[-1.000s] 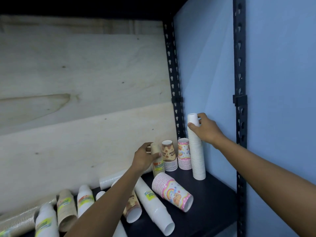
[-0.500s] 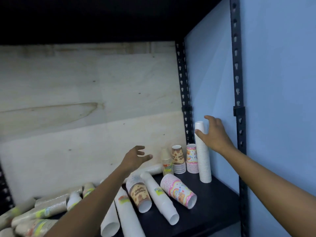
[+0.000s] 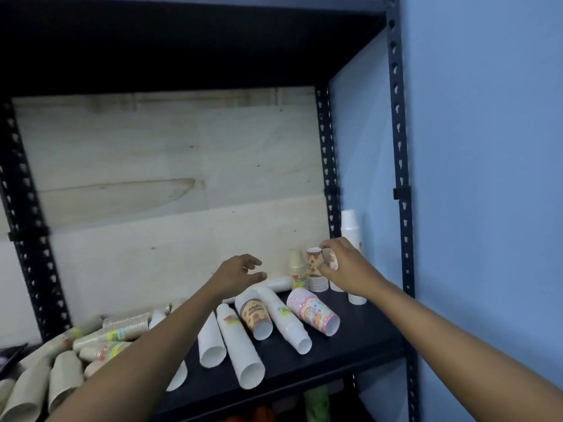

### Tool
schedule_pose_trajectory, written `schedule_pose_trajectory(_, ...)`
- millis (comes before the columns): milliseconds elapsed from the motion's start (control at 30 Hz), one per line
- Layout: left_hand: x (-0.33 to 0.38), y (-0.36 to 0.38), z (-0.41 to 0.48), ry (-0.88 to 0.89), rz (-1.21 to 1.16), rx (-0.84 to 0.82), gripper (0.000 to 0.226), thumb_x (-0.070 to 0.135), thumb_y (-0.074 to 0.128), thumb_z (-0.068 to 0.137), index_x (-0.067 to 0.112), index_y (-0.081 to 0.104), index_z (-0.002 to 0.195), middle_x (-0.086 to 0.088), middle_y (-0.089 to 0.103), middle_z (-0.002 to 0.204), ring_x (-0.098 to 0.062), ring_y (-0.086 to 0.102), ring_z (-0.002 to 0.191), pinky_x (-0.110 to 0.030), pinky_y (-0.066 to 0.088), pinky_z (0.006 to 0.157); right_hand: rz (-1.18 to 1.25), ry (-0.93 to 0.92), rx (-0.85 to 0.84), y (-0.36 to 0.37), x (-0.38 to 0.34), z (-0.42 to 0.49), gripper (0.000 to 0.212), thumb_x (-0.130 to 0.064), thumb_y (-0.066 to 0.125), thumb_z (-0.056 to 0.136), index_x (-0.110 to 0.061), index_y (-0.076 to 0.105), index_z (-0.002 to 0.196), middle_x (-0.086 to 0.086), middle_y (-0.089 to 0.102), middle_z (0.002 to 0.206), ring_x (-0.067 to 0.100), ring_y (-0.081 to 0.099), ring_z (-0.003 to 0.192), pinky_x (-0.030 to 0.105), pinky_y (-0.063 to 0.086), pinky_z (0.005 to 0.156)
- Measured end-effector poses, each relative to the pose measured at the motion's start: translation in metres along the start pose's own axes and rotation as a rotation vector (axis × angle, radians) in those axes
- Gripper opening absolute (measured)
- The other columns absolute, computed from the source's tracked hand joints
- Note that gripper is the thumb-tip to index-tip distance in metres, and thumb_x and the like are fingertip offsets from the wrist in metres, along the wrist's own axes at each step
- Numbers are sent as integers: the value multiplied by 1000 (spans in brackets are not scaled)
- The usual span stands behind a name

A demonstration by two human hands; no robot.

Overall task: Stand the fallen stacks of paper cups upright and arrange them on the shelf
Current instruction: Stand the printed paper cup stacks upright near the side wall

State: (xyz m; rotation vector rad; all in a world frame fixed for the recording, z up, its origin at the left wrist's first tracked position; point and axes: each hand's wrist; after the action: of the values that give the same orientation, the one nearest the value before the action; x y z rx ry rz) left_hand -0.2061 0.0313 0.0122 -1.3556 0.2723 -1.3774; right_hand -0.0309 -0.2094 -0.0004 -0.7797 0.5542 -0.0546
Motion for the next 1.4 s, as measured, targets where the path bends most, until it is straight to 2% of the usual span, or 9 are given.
schedule_pose_trajectory(167,-46,-4,-10,64,293,-114,40,44,71,89,33,62,126,8,57,121,-13,54,116,-28,42,97,-38,-14,-174,24,6,-8,55,-36,66,94,-24,45,143,-2,40,145,15,45,133,26,35,107)
schedule_pose_trajectory(267,-65,5,-5,184,430,-197,37,24,68,92,36,62,126,11,55,123,-13,55,118,-30,45,99,-91,3,-344,37,17,-9,70,-42,66,92,-30,33,153,0,29,157,17,36,143,33,33,115)
schedule_pose_trajectory(333,-74,13,0,233,512,-241,51,6,58,92,37,59,132,10,51,132,-15,56,120,-36,49,96,-109,37,-411,48,26,-10,77,-46,66,91,-30,28,156,0,27,158,18,36,142,34,34,115)
schedule_pose_trajectory(500,-85,28,13,386,684,-311,86,-10,46,84,43,38,151,10,25,161,-16,38,140,-40,51,97,-79,111,-426,78,42,-16,77,-56,66,85,-37,33,152,-4,34,150,19,42,137,37,38,111)
schedule_pose_trajectory(633,-88,33,22,395,765,-385,86,-9,45,85,45,36,151,13,26,162,-14,30,146,-40,49,100,-85,123,-423,95,52,-26,77,-49,67,87,-38,29,153,-8,28,144,14,44,129,29,37,99)
schedule_pose_trajectory(833,-101,43,31,456,780,-374,89,-3,52,86,52,28,152,17,24,164,-9,27,150,-38,50,99,-25,101,-380,106,61,-38,87,-35,74,85,-34,25,156,-4,26,145,16,44,131,33,37,112)
schedule_pose_trajectory(967,-98,44,33,492,770,-419,90,-8,48,87,52,32,152,24,25,163,-5,21,152,-32,45,104,-5,100,-363,109,63,-39,90,-32,77,83,-35,25,156,-6,25,145,14,43,131,31,37,112)
schedule_pose_trajectory(1167,-95,42,34,470,708,-436,79,-3,53,86,49,44,144,16,35,156,-12,45,137,-36,49,99,18,108,-332,110,65,-40,85,-32,75,84,-38,28,155,-10,26,143,10,43,127,28,39,109)
schedule_pose_trajectory(1400,-90,19,34,402,272,-283,56,21,74,83,35,56,134,13,57,127,-6,55,116,-29,47,100,36,194,-155,85,61,-33,68,-30,74,81,-37,46,142,-6,32,128,17,50,115,32,48,96)
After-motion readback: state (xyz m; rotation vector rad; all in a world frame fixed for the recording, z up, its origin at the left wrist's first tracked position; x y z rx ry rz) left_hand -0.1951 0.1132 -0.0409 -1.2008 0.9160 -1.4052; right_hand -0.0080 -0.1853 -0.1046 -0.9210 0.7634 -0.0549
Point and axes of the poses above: each hand's wrist, its own z-axis towards the middle knuckle, its own y-axis out of the palm, x = y × z
